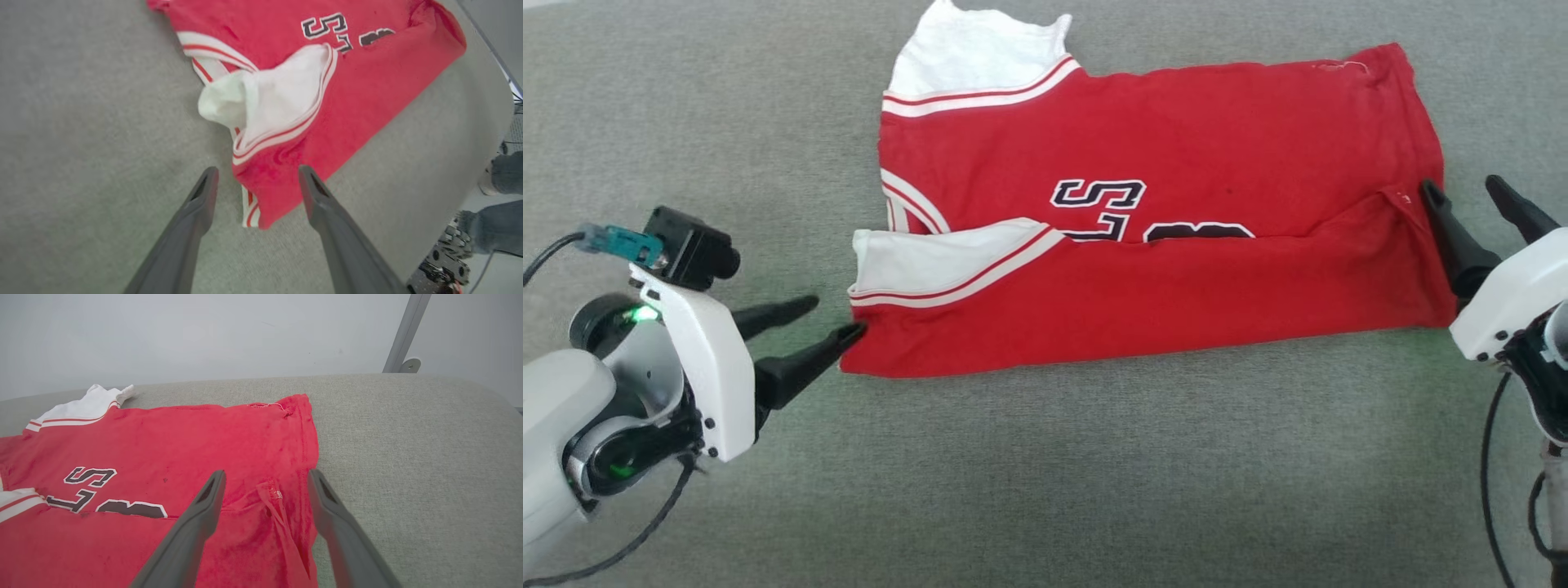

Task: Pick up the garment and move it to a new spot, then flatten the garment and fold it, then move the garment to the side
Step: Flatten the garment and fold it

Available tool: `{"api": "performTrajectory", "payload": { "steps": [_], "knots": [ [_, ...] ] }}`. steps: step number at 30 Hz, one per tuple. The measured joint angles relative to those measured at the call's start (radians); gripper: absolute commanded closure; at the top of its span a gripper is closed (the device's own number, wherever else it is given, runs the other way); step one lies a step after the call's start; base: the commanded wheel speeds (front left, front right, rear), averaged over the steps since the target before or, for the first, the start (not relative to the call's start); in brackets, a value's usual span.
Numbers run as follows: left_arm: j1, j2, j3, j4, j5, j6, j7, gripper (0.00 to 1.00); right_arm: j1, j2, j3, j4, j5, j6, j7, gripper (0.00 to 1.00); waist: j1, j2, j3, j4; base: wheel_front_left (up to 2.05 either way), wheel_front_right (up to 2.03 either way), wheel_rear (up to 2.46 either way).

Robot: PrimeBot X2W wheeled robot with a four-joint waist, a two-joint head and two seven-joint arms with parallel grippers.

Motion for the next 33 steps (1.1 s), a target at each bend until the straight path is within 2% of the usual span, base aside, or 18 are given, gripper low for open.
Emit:
{"api": "performTrajectory", "payload": {
  "steps": [3, 6, 14, 15, 16, 18, 23, 24, 28, 33],
  "knots": [
    [0.0, -0.003, -0.016, 0.014, -0.021, 0.0, 0.053, 0.0, 0.001, 0.006, 0.007, -0.006, 0.003, 0.0, 0.0, 0.0, 0.0, 0.0, 0.004, -0.01, 0.0, 0.0, 0.0],
    [0.01, -0.031, -0.023, 0.035, -0.1, 0.0, 0.097, 0.0, 0.002, 0.016, 0.018, -0.007, 0.004, 0.0, 0.0, 0.0, 0.0, 0.0, 0.015, -0.026, 0.0, 0.0, 0.0],
    [0.01, -0.074, -0.024, 0.119, -0.212, 0.0, 0.202, 0.0, -0.001, 0.021, 0.025, -0.01, 0.005, 0.0, -0.002, 0.0, 0.0, 0.0, 0.046, -0.068, 0.0, 0.0, 0.0],
    [0.009, -0.075, -0.021, 0.124, -0.223, 0.0, 0.212, 0.14, -0.001, 0.021, 0.028, -0.012, 0.005, 0.0, 0.0, 0.0, 0.0, 0.0, 0.05, -0.072, 0.0, 0.0, 0.0],
    [0.008, -0.075, -0.018, 0.128, -0.229, 0.0, 0.217, 0.53, -0.002, 0.021, 0.031, -0.014, 0.005, 0.0, 0.003, 0.0, 0.0, 0.0, 0.054, -0.076, 0.0, 0.0, 0.0],
    [0.007, -0.076, -0.013, 0.129, -0.244, -0.001, 0.227, 1.0, -0.004, 0.017, 0.032, -0.018, 0.005, 0.0, 0.012, 0.0, 0.0, 0.0, 0.06, -0.082, 0.0, 0.0, 0.0],
    [0.009, -0.085, -0.003, 0.114, -0.258, 0.0, 0.228, 1.0, -0.004, -0.02, 0.056, -0.033, 0.007, 0.0, 0.089, 0.0, 0.0, 0.0, 0.071, -0.088, 0.0, 0.0, 0.0],
    [0.011, -0.086, 0.002, 0.104, -0.25, 0.0, 0.213, 1.0, -0.004, -0.049, 0.08, -0.043, 0.024, 0.0, 0.161, 0.0, 0.0, 0.0, 0.075, -0.086, 0.0, 0.0, 0.0],
    [0.013, -0.086, 0.006, 0.078, -0.225, 0.0, 0.188, 1.0, -0.004, -0.1, 0.096, -0.064, 0.033, 0.0, 0.3, 0.0, 0.0, 0.0, 0.081, -0.076, 0.0, 0.0, 0.0],
    [0.013, -0.101, 0.01, 0.059, -0.214, 0.0, 0.166, 1.0, -0.007, -0.119, 0.094, -0.048, 0.049, 0.0, 0.46, 0.0, 0.0, 0.0, 0.09, -0.053, 0.0, 0.0, 0.0]
  ]
}}
